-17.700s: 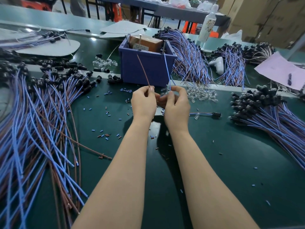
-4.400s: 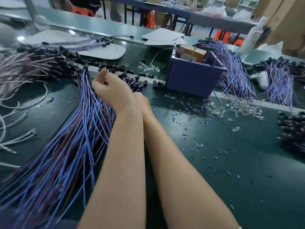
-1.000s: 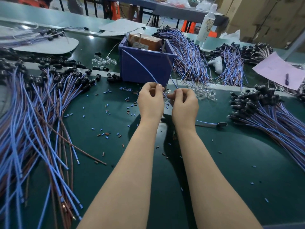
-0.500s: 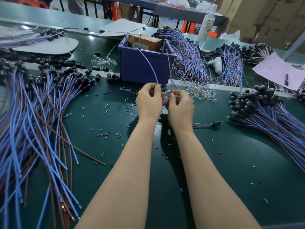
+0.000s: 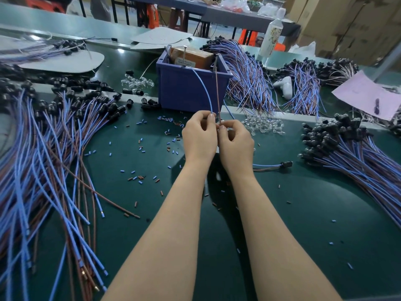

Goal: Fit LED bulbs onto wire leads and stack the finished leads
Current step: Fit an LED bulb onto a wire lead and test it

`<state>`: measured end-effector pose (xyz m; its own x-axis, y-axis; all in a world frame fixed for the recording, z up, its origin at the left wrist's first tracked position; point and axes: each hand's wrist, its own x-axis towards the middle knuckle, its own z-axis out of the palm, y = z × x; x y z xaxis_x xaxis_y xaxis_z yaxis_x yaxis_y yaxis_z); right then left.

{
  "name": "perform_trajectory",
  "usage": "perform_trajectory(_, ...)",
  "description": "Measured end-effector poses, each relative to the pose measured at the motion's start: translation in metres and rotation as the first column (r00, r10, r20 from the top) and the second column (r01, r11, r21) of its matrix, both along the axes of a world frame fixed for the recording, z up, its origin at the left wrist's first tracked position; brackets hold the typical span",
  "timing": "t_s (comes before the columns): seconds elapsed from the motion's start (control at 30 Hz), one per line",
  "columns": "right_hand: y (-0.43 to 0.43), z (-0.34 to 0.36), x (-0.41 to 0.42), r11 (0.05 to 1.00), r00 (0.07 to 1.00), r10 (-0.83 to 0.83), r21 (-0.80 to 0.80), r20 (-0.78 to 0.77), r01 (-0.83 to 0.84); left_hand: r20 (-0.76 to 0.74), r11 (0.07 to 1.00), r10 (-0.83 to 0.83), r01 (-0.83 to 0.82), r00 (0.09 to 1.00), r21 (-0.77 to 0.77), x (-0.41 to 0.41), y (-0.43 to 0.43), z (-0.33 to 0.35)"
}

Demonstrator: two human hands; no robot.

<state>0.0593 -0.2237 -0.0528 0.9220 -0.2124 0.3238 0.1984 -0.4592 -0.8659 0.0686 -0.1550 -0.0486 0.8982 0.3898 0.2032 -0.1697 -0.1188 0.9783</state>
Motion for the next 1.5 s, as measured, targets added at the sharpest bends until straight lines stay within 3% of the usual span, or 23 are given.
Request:
perform_trajectory(0.4,0.0003,0.0017,-0.0016,1.000,1.000,-0.003,-0.005,-0.008,0.003,0.110,0.990,0.080,-0.092,0.991,0.107,-0.0026,-0.0040,-0.0024)
perform_trajectory(0.77,0.0012,0.0014,-0.0019,0.999,1.000,0.015,-0.035,0.010,-0.014,0.033,0.997,0.062,-0.063,0.998,0.047,0.0036,0.0017,-0.0045)
perform_trajectory(1.5,0.0007,-0.0001,-0.0022,0.996,0.999,0.030,-0.083,0.029,-0.027,0.057,0.996,0.067,-0.071,0.996,0.059,0.0061,0.0036,-0.0050)
